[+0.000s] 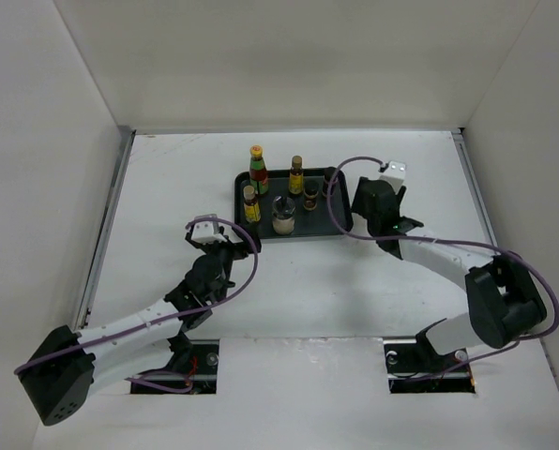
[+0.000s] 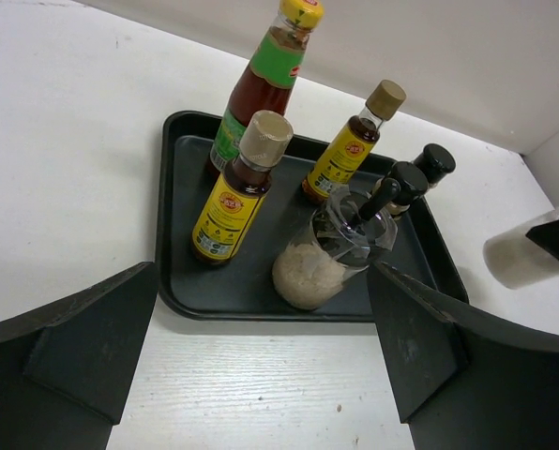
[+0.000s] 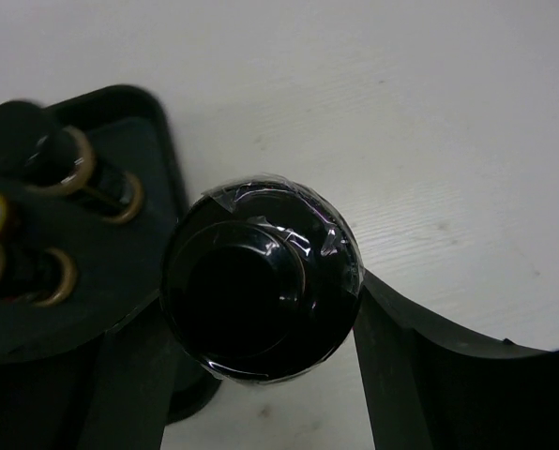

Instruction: Organize the condiment bottles

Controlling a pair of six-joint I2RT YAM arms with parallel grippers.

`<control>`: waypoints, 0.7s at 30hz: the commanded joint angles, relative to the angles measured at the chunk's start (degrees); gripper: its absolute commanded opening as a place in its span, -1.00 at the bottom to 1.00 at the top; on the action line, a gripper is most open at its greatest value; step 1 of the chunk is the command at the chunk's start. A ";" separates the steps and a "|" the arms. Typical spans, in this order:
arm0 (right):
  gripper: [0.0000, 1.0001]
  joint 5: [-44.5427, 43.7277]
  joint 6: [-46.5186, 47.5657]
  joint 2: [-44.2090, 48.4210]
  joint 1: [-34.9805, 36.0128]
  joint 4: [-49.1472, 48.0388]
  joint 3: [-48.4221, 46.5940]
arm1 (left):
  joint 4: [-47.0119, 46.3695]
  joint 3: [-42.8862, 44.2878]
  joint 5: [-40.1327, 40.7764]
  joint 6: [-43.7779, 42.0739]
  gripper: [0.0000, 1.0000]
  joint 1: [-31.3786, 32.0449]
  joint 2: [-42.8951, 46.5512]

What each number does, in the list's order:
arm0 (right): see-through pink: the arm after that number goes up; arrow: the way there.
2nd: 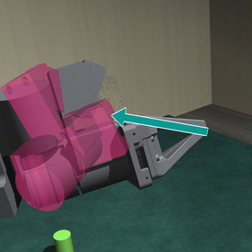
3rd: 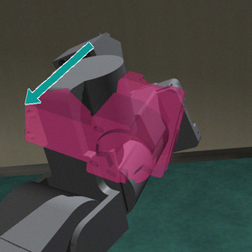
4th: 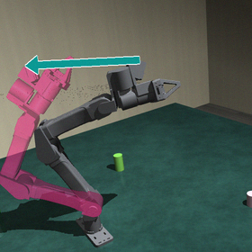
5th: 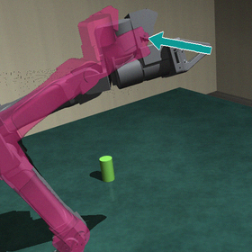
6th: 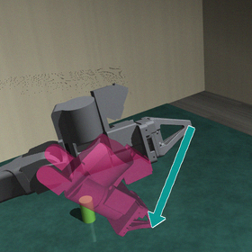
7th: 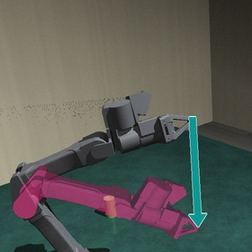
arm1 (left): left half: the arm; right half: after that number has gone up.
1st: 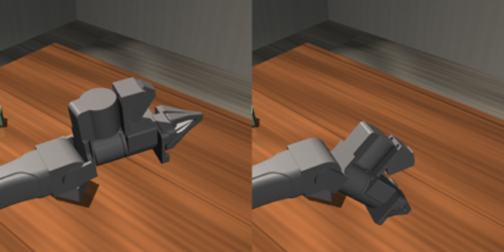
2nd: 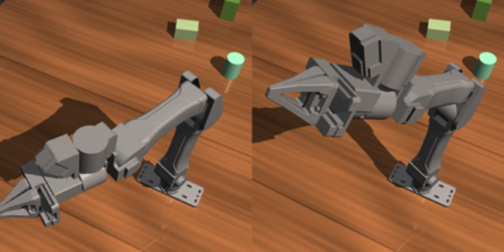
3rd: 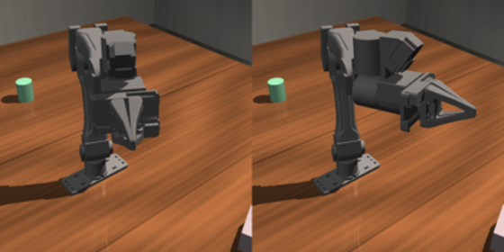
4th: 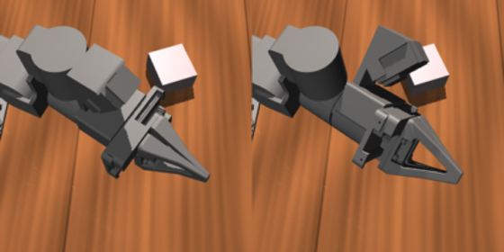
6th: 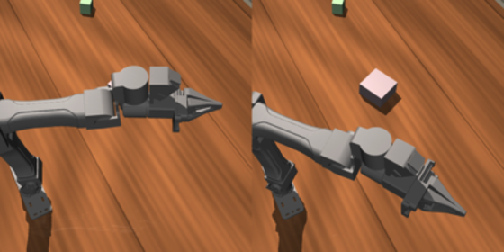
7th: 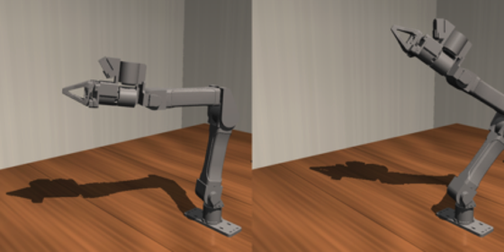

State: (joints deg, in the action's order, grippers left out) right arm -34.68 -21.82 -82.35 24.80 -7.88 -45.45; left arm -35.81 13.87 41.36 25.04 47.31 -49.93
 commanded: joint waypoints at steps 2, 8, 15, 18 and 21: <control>0.16 -2.24 0.73 0.00 5.99 -4.78 -5.86 | -3.04 0.63 -0.06 -0.60 0.91 0.11 1.24; 0.17 -2.15 0.47 -7.20 10.92 -4.60 -11.58 | -2.07 -0.16 0.38 -0.87 0.92 -0.95 4.84; 0.27 -1.19 -0.67 -13.80 12.77 -4.08 -13.26 | -0.49 -1.30 3.71 -0.34 0.95 -3.14 8.61; 0.35 -1.27 -1.20 -15.30 13.65 -3.11 -13.61 | -0.14 -2.26 6.62 -0.16 0.99 -3.50 11.08; 0.52 -1.45 -1.73 -16.26 14.18 -2.41 -13.79 | 0.13 -2.71 7.85 -0.08 1.00 -3.41 12.31</control>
State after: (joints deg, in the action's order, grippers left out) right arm -34.94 -22.44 -98.96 37.82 -7.29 -56.01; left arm -34.79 11.84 46.50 24.84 44.14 -38.92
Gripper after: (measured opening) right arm 0.740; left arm 0.997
